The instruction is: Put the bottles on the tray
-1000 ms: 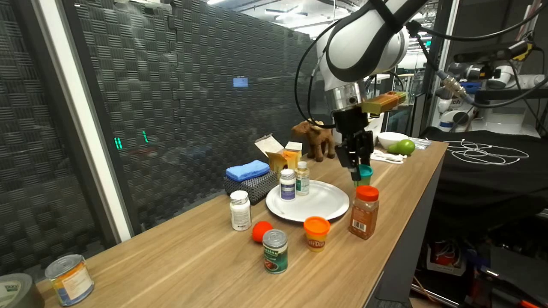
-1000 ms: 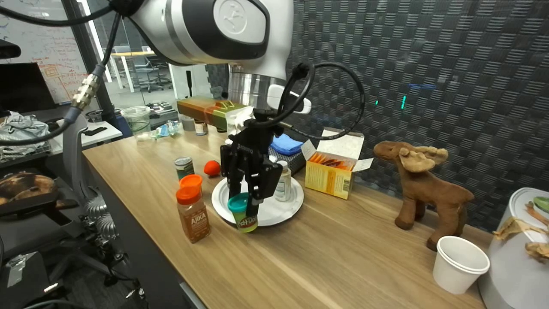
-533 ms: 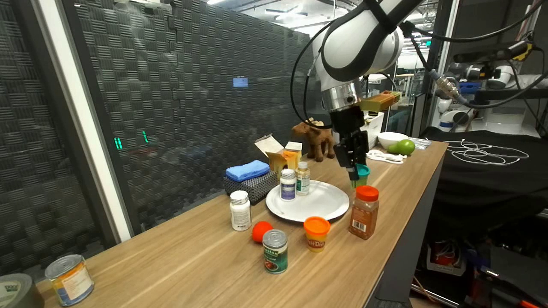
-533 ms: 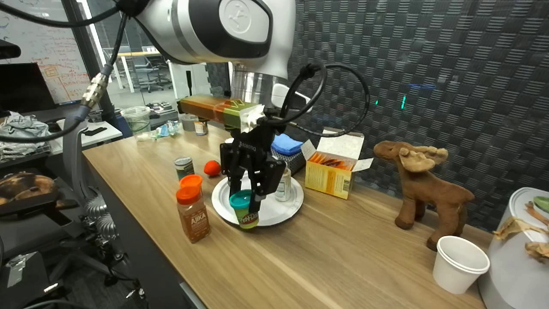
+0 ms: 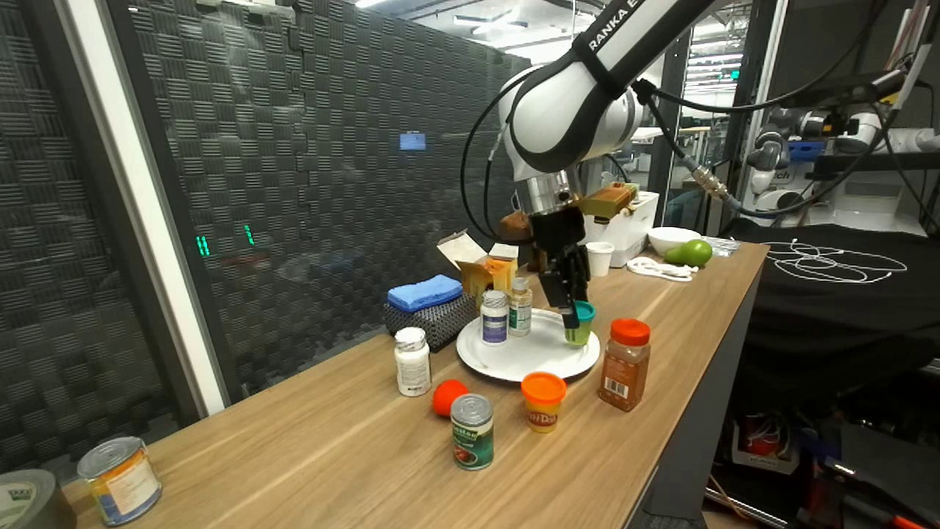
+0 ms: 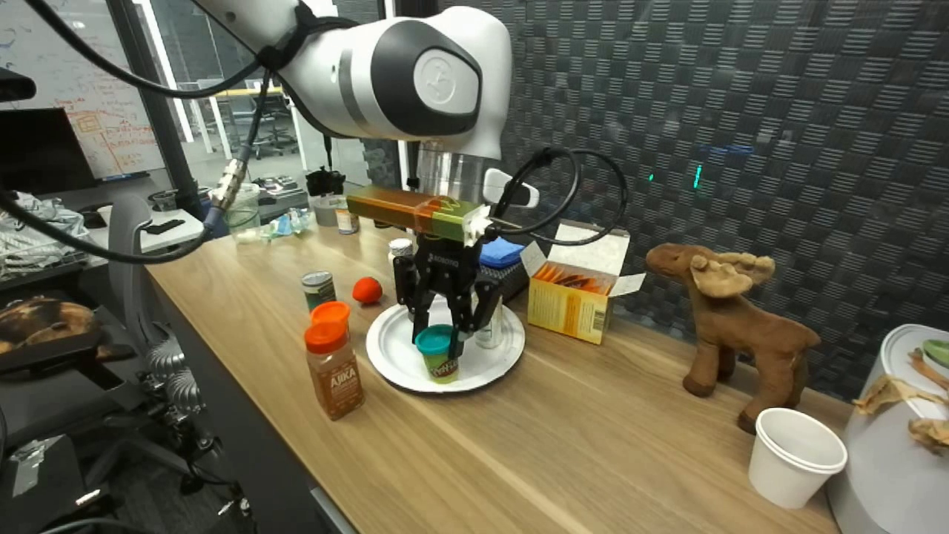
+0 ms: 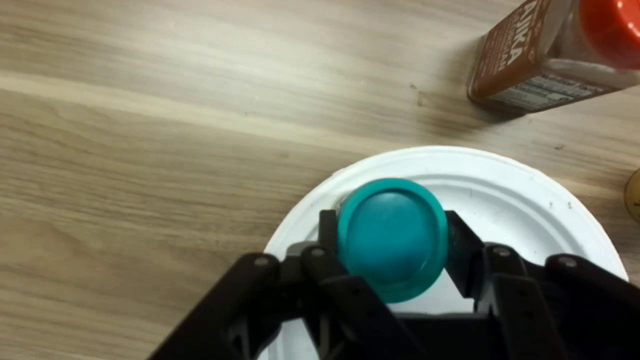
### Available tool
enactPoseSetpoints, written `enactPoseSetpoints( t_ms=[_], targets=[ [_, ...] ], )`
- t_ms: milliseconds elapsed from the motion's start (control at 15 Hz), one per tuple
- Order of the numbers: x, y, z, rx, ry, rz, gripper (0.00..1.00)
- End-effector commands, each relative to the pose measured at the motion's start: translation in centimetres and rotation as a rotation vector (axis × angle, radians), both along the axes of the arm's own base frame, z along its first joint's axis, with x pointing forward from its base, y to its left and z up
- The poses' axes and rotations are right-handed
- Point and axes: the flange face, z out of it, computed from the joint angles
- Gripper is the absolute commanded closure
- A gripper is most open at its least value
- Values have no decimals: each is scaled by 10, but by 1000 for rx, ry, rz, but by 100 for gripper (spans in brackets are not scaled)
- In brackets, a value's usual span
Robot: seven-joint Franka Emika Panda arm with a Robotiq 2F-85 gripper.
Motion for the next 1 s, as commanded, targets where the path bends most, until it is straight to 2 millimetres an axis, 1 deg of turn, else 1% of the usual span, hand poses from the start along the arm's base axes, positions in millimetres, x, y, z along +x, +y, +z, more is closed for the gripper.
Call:
enactPoseSetpoints(
  t_ms=[0, 133, 467, 933],
  targets=[
    [26, 4, 6, 23, -38, 60, 72],
    [33, 4, 9, 36, -48, 74, 72],
    [42, 6, 9, 62, -59, 96, 72],
    [47, 3, -6, 71, -62, 101, 72]
  ],
)
